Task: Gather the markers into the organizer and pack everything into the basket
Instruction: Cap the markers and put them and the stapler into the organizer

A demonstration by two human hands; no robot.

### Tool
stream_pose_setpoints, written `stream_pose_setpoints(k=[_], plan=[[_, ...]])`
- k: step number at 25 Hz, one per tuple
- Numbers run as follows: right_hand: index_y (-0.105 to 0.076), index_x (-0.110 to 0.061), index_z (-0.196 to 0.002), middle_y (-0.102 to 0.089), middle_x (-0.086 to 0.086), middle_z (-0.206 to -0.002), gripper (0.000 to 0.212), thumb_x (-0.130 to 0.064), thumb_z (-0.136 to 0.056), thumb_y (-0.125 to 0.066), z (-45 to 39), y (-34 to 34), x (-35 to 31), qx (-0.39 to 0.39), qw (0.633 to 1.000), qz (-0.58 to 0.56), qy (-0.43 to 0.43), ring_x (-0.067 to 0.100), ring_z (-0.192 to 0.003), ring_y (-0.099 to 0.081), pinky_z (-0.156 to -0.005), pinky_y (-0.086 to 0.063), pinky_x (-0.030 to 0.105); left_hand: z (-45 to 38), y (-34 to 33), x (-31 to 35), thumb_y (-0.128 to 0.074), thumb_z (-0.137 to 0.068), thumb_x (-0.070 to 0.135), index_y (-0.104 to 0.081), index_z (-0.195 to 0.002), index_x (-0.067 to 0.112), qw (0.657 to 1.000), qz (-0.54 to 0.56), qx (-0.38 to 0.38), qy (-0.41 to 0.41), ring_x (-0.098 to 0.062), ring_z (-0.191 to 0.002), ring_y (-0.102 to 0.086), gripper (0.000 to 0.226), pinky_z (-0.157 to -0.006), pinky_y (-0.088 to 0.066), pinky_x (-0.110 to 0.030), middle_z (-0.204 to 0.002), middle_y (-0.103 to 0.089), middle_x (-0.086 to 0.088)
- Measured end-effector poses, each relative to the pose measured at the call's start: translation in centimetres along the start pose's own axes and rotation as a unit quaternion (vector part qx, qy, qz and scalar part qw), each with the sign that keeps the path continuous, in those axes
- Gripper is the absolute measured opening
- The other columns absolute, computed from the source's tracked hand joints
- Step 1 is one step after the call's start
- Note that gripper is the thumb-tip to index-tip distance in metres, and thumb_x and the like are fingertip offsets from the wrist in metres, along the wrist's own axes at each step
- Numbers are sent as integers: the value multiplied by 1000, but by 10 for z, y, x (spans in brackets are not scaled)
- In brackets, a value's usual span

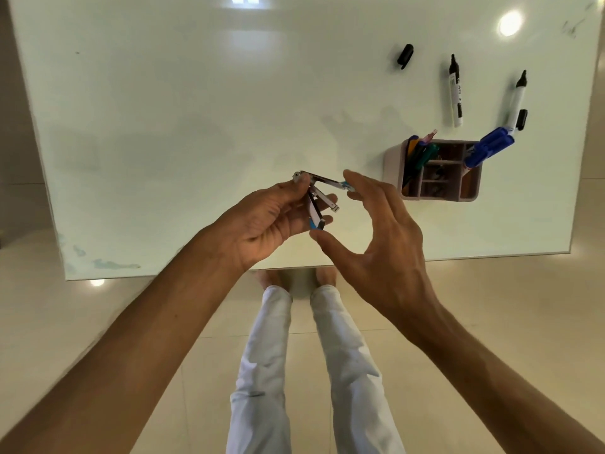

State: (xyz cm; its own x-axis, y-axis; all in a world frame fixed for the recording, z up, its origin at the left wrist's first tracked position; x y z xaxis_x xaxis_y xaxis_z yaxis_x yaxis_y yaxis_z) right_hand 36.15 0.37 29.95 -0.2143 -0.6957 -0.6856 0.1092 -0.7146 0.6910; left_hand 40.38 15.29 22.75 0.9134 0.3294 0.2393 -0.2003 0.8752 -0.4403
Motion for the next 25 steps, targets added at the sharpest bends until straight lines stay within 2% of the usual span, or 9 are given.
stream_pose_setpoints(k=[2, 6, 9, 10, 12, 14, 17, 22, 25], plan=[[-49, -13, -150, -53, 1, -141, 83, -44, -83, -85, 0, 0, 2, -5, 1000, -8, -3, 5, -124, -55, -96, -37, -2, 1, -6, -6, -59, -105, 17, -65, -111, -6, 1000, 24, 7, 4, -30, -84, -80, 24, -73, -66, -35, -104, -78, -26], [-56, -10, -142, -55, 3, -131, 72, -37, -82, -86, 7, 7, 11, 16, 999, 4, -32, 10, -115, -61, -88, -58, 23, 2, -19, -23, -56, -106, 19, -69, -107, -6, 1000, 2, 1, 2, -27, -89, -78, 28, -75, -65, -29, -96, -80, -18], [-61, -12, -136, -60, 0, -126, 64, -37, -84, -87, 10, 16, 29, 40, 995, -26, -88, 3, -108, -61, -88, -57, 11, -3, -19, -33, -62, -103, 38, -60, -134, -1, 998, -49, 37, 20, -31, -106, -76, 50, -92, -63, -39, -118, -78, -16], [-64, -13, -134, -63, 0, -124, 61, -38, -84, -87, 10, 23, 38, 52, 992, -31, -108, 3, -105, -63, -86, -55, 7, -7, -17, -34, -62, -102, 44, -59, -135, 5, 997, -57, 50, 27, -30, -110, -75, 51, -99, -59, -43, -121, -78, -13], [-71, -15, -126, -71, -1, -116, 47, -37, -87, -85, 6, 46, 55, 99, 986, -17, -130, 7, -97, -70, -85, -57, 10, -11, -13, -31, -59, -103, 47, -59, -125, 12, 996, -49, 63, 30, -31, -115, -74, 42, -107, -53, -47, -125, -77, -12], [-75, -18, -119, -76, -4, -109, 37, -35, -87, -83, 2, 74, 76, 155, 975, -14, -157, 6, -93, -74, -84, -57, 10, -15, -6, -26, -56, -105, 45, -58, -119, 14, 996, -36, 73, 26, -32, -115, -75, 35, -106, -54, -48, -125, -77, -12], [-76, -20, -120, -78, -5, -109, 38, -37, -87, -82, -5, 108, 108, 199, 955, -23, -218, 2, -93, -75, -84, -53, 5, -19, 5, -19, -57, -105, 43, -62, -112, 15, 995, -35, 95, 19, -31, -112, -75, 29, -102, -56, -47, -114, -79, -8], [-76, -14, -120, -79, 2, -109, 37, -37, -91, -78, -25, 126, 128, 171, 960, 47, -217, 10, -90, -72, -81, -30, -11, -23, 17, -10, -58, -105, 40, -65, -103, 16, 990, -30, 137, 12, -23, -96, -78, 25, -90, -59, -41, -100, -80, -2], [-78, -12, -116, -80, 4, -102, 32, -35, -93, -75, -37, 128, 127, 156, 963, 77, -204, 4, -75, -66, -79, -25, -13, -25, 21, -9, -58, -105, 40, -65, -102, 17, 989, -31, 147, 8, -23, -96, -77, 24, -87, -59, -40, -99, -79, -1]])
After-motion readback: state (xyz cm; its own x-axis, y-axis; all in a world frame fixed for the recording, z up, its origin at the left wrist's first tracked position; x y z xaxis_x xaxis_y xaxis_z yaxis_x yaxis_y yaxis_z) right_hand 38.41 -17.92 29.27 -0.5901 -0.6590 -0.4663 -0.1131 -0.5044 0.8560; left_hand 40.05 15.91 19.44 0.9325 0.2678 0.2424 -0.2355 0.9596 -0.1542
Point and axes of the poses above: each hand's wrist, its own z-axis away from the middle knuckle, its own y-axis out of the back of the hand, x = y × z, the point moved 6 cm from there along -z, towards the middle knuckle
